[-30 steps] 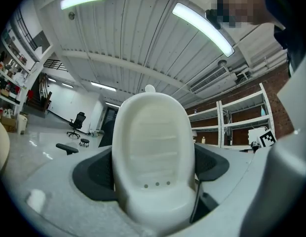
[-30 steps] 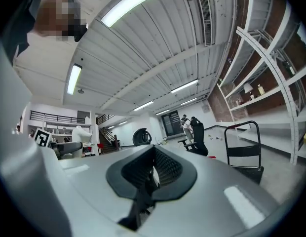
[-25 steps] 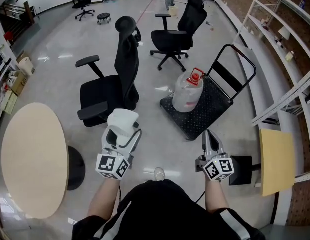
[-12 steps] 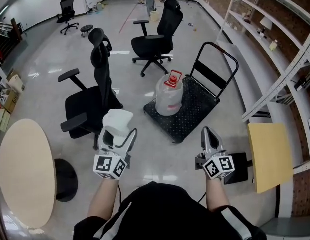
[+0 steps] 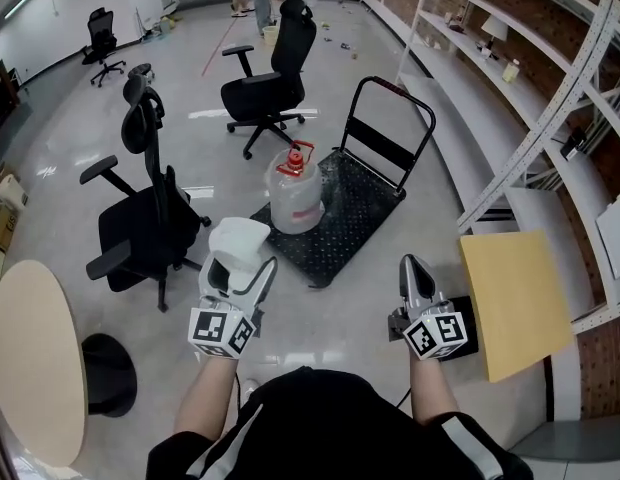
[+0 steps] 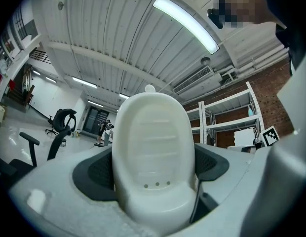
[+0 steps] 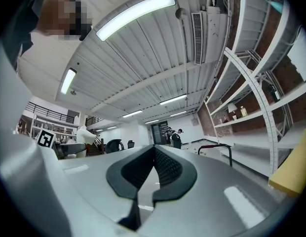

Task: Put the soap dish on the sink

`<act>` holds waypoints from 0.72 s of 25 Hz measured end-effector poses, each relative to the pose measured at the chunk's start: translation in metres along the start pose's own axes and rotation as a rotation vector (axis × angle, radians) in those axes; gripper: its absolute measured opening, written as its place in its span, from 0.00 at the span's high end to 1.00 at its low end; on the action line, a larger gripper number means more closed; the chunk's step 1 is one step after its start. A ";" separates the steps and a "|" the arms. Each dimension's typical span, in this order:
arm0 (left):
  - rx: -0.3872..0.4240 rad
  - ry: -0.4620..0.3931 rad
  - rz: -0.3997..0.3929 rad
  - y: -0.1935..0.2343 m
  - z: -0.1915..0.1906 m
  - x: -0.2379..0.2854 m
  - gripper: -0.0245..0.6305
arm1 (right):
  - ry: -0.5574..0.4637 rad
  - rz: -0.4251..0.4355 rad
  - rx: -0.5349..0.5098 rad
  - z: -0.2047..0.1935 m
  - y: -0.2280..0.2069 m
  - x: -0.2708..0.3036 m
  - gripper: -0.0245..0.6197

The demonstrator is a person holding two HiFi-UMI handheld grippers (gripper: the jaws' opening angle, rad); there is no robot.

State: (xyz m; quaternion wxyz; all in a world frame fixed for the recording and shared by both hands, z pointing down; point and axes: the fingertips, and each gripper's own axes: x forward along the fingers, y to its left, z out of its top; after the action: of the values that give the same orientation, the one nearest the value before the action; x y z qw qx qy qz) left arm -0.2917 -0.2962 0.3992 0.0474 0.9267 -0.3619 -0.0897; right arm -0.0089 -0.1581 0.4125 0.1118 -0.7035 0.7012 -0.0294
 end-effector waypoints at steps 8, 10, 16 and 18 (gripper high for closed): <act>-0.021 0.038 -0.097 -0.076 -0.031 0.044 0.27 | -0.013 -0.105 -0.006 0.015 -0.072 -0.056 0.95; -0.021 0.045 -0.124 -0.093 -0.035 0.055 0.27 | -0.019 -0.130 -0.008 0.018 -0.085 -0.071 0.95; -0.030 0.068 -0.224 -0.143 -0.048 0.080 0.27 | -0.038 -0.228 -0.006 0.024 -0.119 -0.116 0.95; -0.027 0.081 -0.262 -0.159 -0.053 0.087 0.27 | -0.043 -0.266 -0.006 0.025 -0.127 -0.131 0.95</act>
State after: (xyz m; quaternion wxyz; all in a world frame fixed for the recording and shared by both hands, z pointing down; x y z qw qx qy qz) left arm -0.1128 -0.2374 0.4156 0.0626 0.9681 -0.2343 -0.0624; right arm 0.1181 -0.0261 0.4287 0.1200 -0.7911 0.5992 -0.0266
